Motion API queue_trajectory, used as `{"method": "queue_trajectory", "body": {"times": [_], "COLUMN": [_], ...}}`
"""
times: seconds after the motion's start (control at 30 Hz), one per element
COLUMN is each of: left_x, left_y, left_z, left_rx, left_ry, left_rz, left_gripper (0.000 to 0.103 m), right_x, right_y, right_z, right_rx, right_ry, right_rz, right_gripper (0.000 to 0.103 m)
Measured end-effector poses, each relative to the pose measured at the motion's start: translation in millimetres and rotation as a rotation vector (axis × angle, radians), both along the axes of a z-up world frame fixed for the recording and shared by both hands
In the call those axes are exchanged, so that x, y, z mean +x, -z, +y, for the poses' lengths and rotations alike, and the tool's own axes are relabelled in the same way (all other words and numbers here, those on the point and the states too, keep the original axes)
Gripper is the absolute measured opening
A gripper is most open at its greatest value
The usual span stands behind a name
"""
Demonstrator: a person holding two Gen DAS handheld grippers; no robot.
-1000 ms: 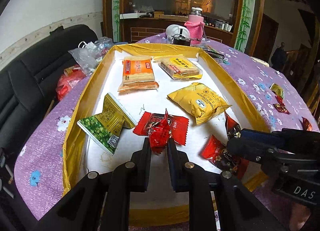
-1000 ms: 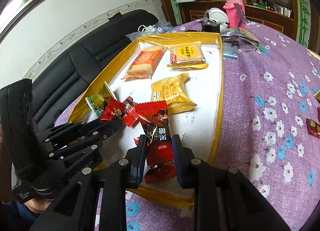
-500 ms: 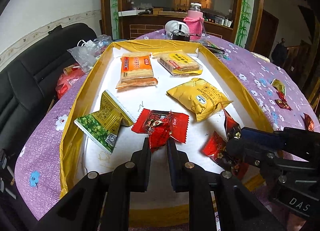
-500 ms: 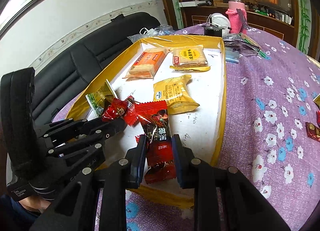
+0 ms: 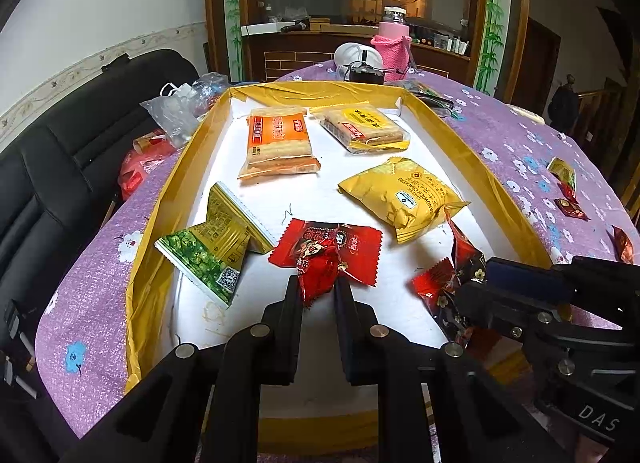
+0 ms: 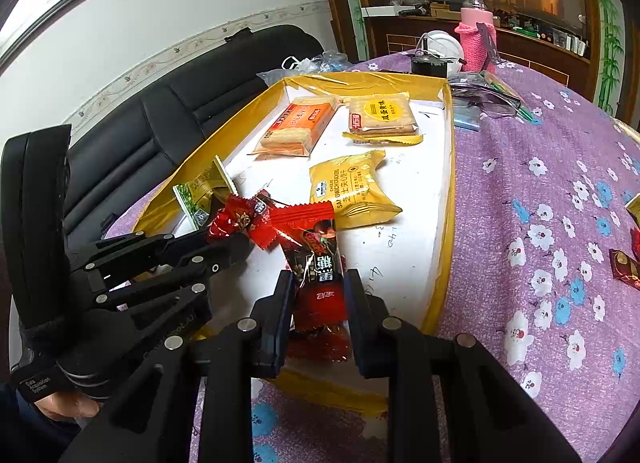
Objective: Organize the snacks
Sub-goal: 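Open both grippers to drop the red candies into the box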
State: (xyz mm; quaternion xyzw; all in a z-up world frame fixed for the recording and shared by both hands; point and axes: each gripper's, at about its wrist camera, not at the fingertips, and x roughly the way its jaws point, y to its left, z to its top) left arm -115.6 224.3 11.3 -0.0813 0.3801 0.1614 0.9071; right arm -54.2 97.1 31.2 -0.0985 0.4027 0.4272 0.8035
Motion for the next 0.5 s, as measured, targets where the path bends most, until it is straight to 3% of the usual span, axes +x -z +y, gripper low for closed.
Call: {"method": "queue_trajectory", "body": {"times": [0.3, 0.5], "left_x": [-3.0, -5.7], "left_y": [-0.6, -2.9], "left_z": [4.6, 6.8], "left_rx": [-0.033, -0.047], "left_ry": [0.003, 0.004], "left_rz": [-0.019, -0.038], "left_gripper": [0.017, 0.039], "right_x": [-1.8, -1.4], "right_y": [-1.2, -4.3], "right_z": [-3.1, -7.2], "right_rx": [0.015, 0.027], "right_ry": [-0.003, 0.005], "right_rz": [0.003, -0.004], "right_gripper": [0.025, 0.026]}}
